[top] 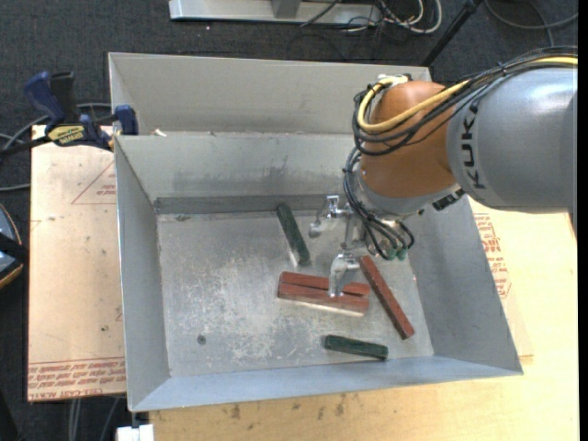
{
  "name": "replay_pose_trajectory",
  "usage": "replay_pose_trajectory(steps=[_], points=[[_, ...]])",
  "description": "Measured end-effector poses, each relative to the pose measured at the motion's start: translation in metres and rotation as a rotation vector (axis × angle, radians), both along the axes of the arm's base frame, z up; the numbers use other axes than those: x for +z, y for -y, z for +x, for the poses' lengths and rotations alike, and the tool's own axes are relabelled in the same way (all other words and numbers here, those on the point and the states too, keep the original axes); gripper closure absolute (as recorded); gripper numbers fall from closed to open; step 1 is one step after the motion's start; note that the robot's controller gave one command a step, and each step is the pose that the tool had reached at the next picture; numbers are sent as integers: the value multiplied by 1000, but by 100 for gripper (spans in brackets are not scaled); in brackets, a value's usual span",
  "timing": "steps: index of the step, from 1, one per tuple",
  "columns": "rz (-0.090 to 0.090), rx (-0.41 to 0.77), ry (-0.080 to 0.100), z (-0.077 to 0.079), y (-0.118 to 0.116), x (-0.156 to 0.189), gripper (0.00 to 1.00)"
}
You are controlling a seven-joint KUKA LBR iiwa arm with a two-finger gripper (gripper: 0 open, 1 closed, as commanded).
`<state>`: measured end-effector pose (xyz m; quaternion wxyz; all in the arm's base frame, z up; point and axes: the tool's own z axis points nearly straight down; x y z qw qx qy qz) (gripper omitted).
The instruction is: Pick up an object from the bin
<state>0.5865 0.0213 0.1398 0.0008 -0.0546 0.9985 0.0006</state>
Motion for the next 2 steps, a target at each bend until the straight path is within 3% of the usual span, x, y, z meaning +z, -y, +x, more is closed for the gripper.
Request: replay_pose_trajectory(steps=[1, 2], points=[[0, -259, 0, 30, -14, -46, 0], [4, -146, 12, 45, -16, -61, 100]])
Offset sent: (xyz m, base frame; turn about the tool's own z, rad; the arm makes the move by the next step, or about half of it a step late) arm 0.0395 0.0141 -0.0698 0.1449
